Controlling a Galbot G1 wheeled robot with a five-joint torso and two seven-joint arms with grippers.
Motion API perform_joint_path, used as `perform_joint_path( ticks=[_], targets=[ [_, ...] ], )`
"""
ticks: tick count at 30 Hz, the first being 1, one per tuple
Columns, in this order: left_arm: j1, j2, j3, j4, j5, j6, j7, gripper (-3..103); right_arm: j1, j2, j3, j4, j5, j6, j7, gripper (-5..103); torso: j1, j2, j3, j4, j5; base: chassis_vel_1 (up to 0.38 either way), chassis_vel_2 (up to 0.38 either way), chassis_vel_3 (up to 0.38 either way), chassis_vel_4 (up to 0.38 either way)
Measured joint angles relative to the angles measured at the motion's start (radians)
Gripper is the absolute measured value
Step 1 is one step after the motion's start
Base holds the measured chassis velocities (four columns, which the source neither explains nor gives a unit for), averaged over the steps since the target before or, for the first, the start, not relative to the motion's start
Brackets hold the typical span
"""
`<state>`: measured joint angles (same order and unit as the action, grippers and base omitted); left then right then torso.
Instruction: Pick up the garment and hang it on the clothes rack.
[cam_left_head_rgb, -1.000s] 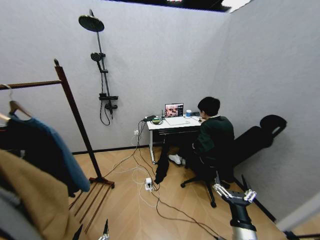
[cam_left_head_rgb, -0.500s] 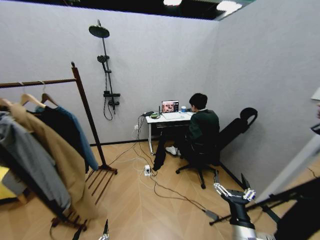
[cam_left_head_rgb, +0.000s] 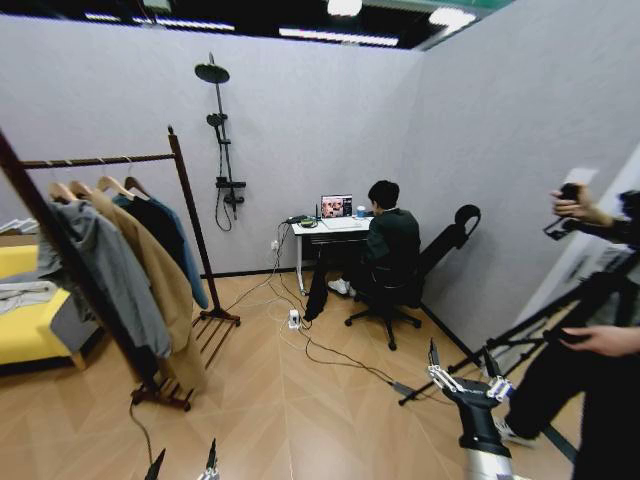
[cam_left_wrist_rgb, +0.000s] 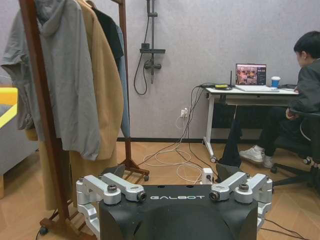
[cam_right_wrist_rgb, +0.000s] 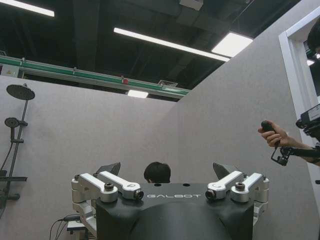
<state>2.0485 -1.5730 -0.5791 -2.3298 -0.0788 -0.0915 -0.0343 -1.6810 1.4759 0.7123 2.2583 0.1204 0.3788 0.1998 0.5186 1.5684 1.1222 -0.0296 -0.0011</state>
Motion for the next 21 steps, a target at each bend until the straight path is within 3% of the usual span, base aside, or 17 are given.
perform_joint_path(
  ticks=[3, 6, 11, 17, 21],
  targets=[
    [0.0, 0.0, 0.0, 0.0, 0.0, 0.0, 0.0, 100, 0.001, -0.001, 0.0, -0.001, 0.0, 0.001, 0.0, 100, 0.0, 0.0, 0.0, 0.0001, 0.0016, 0.374, -0.31, -0.347, 0.33],
    [0.0, 0.0, 0.0, 0.0, 0.0, 0.0, 0.0, 100, 0.002, -0.001, 0.001, -0.001, 0.002, 0.001, 0.003, 100, -0.001, 0.001, 0.0, 0.0004, 0.0005, 0.263, -0.279, -0.277, 0.291],
    [0.0, 0.0, 0.0, 0.0, 0.0, 0.0, 0.0, 100, -0.002, -0.001, -0.003, 0.001, 0.015, -0.004, 0.004, 100, -0.001, 0.001, 0.0, -0.0008, 0.0013, 0.063, -0.025, -0.177, 0.13],
    [0.0, 0.0, 0.0, 0.0, 0.0, 0.0, 0.0, 100, 0.008, -0.005, -0.001, 0.0, 0.023, -0.007, 0.004, 100, 0.001, -0.001, 0.001, 0.0005, 0.0009, -0.068, -0.019, 0.054, 0.0],
    [0.0, 0.0, 0.0, 0.0, 0.0, 0.0, 0.0, 100, 0.009, -0.005, -0.002, -0.003, 0.023, -0.007, 0.004, 100, 0.001, -0.001, 0.001, 0.0002, 0.0009, -0.084, 0.014, 0.11, 0.007]
  ],
)
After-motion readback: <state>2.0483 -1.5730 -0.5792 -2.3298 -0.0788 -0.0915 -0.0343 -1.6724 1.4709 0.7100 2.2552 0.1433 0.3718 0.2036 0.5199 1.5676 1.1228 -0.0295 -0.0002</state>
